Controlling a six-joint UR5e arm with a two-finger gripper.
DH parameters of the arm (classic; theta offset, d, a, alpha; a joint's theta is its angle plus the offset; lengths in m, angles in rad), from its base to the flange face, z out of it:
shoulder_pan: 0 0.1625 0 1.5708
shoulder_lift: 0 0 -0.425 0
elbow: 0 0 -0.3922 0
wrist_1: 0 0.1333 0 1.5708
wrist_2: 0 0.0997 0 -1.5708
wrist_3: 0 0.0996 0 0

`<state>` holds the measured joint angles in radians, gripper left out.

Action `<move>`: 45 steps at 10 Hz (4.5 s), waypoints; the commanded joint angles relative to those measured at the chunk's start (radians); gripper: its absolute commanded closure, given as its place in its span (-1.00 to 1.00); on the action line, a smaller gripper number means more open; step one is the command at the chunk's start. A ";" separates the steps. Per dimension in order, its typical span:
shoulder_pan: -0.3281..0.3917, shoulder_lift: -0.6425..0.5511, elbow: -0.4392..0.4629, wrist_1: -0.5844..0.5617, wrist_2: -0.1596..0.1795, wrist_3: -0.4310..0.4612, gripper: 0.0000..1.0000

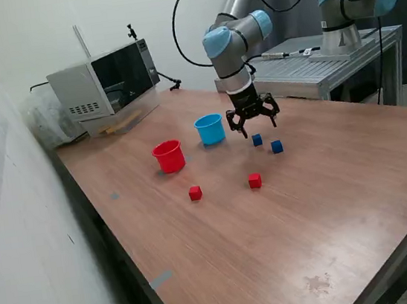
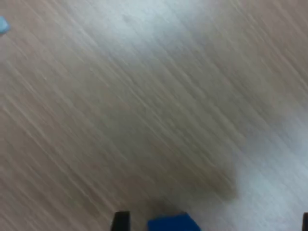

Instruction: Place red objects in the red bin, and blue objects in the blue bin.

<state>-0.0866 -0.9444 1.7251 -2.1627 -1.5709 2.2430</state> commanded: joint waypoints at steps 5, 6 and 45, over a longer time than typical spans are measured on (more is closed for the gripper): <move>-0.002 0.022 -0.027 -0.020 -0.004 0.040 -1.00; -0.002 0.022 -0.027 -0.020 -0.009 0.040 -1.00; -0.153 -0.285 -0.050 0.050 0.059 0.335 -1.00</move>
<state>-0.2883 -1.1722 1.6675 -2.1186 -1.5700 2.4821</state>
